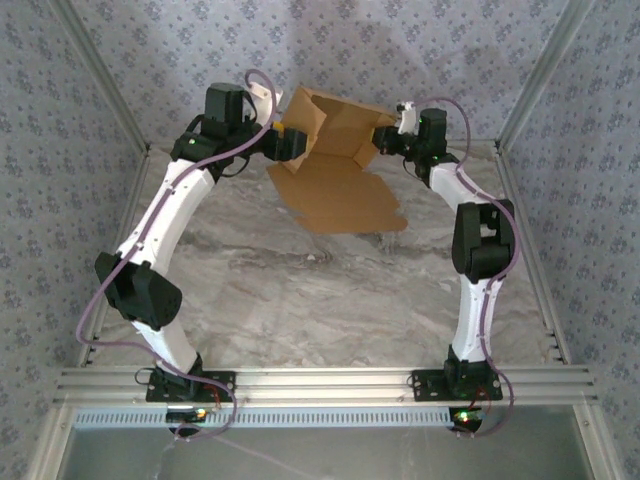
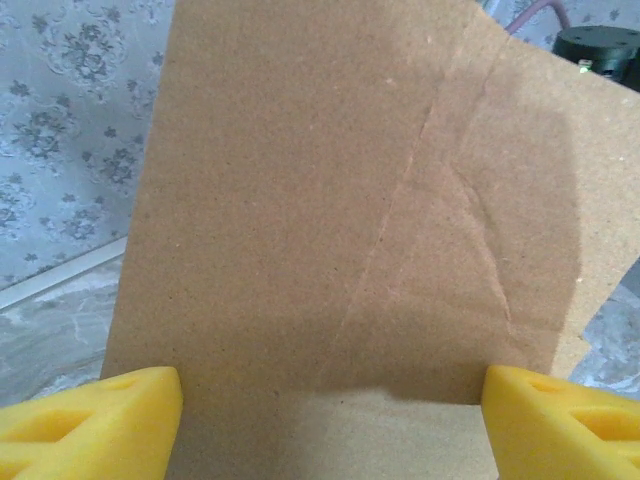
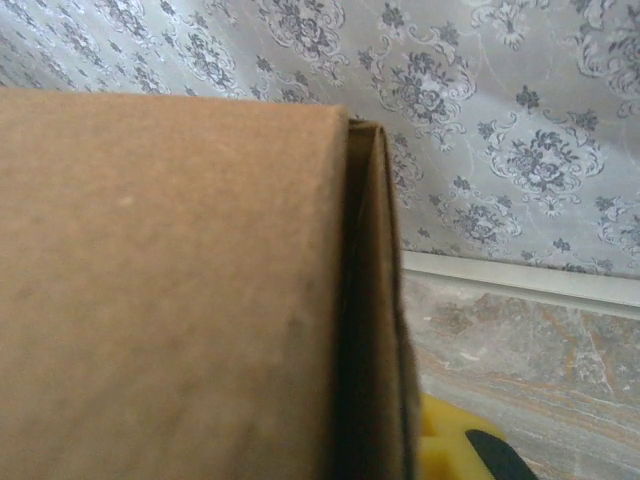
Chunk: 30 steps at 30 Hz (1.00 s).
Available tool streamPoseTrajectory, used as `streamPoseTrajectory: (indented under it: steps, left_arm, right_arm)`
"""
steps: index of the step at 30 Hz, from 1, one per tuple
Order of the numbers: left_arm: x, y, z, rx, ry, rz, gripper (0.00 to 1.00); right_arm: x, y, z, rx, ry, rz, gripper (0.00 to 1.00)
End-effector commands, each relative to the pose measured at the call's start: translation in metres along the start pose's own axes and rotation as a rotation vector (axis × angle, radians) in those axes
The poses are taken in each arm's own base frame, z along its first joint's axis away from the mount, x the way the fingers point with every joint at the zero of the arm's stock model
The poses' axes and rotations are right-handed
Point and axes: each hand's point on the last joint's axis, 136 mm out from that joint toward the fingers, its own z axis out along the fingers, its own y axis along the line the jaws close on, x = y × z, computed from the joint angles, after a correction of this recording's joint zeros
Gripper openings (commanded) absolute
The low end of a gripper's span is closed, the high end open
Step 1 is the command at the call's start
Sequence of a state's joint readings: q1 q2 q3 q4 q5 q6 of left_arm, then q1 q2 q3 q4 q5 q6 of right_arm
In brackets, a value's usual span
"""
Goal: Fold the paper box
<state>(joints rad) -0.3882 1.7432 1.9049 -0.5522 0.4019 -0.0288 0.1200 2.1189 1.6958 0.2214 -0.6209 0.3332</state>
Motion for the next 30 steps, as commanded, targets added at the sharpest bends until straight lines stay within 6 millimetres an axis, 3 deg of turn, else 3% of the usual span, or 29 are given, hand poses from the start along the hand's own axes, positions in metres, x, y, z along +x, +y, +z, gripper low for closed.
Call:
streamPoseTrajectory:
  steps: [1,5,14,16,18,21,30]
  left_arm:
    - [-0.006,0.009,0.005,-0.065,-0.005,0.047,0.76]
    - [-0.002,0.009,0.01,-0.092,0.007,0.075,0.73]
    - [-0.018,0.006,0.009,-0.179,-0.015,0.158,0.56]
    - [-0.019,0.008,0.009,-0.2,-0.014,0.167,0.59]
    - [-0.02,0.011,0.008,-0.229,-0.016,0.174,0.71]
    - [-0.019,0.015,0.006,-0.262,-0.015,0.19,0.77]
    - [-0.022,0.027,-0.001,-0.339,-0.025,0.215,0.71]
  right_arm:
    - [-0.028,0.054,-0.012,-0.127,-0.053,-0.101,0.0]
    - [-0.031,0.065,-0.014,-0.152,-0.058,-0.122,0.0]
    - [-0.03,0.091,-0.018,-0.195,-0.043,-0.189,0.0]
    - [-0.03,0.093,-0.018,-0.199,-0.041,-0.194,0.0]
    - [-0.031,0.095,-0.019,-0.203,-0.041,-0.2,0.0]
    - [-0.03,0.096,-0.02,-0.204,-0.041,-0.202,0.0]
    - [-0.033,0.104,-0.026,-0.229,-0.056,-0.217,0.0]
